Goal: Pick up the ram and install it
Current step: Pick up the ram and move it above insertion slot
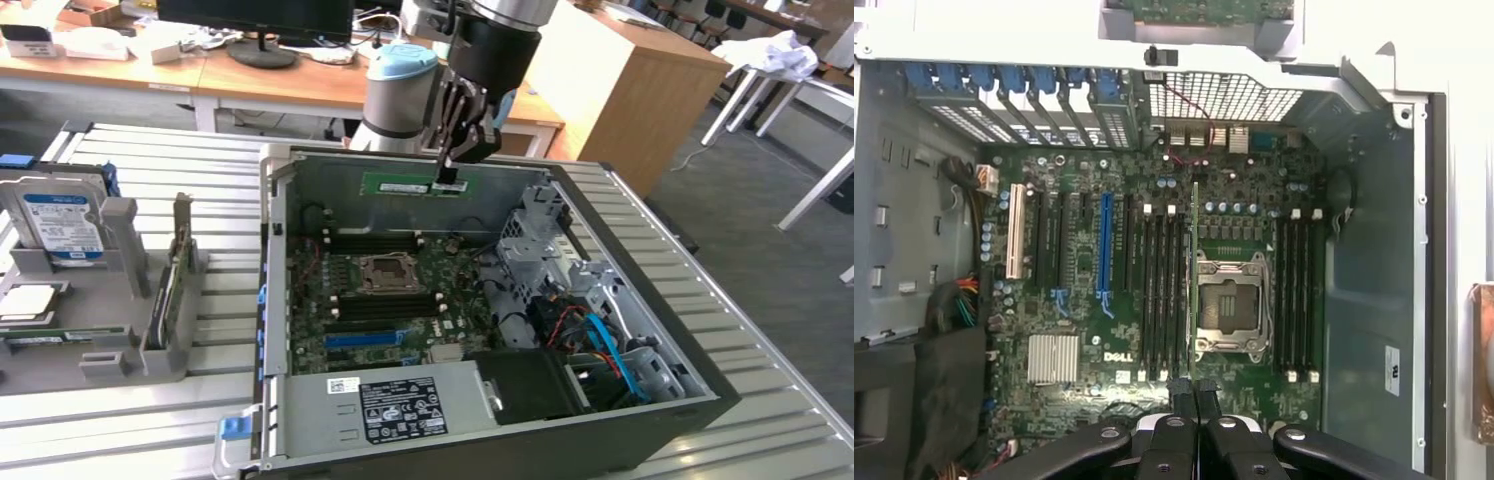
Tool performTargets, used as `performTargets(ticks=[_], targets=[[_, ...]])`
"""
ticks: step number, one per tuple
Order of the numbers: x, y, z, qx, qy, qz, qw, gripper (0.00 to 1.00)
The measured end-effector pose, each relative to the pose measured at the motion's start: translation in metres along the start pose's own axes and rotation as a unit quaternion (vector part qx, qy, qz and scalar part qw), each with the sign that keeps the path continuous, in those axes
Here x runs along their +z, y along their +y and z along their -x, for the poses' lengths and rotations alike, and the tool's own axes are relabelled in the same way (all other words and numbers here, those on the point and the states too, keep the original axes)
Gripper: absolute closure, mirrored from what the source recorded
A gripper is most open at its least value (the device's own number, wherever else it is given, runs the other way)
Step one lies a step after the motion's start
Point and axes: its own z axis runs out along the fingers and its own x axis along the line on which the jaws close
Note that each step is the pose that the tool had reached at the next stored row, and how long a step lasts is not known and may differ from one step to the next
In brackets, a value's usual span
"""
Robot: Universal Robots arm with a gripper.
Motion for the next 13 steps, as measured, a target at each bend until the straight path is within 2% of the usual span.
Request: performTargets(ticks=[13], targets=[[0.0074,-0.0005,-0.0001,0.0,0.0001,0.0,1.0,0.88]])
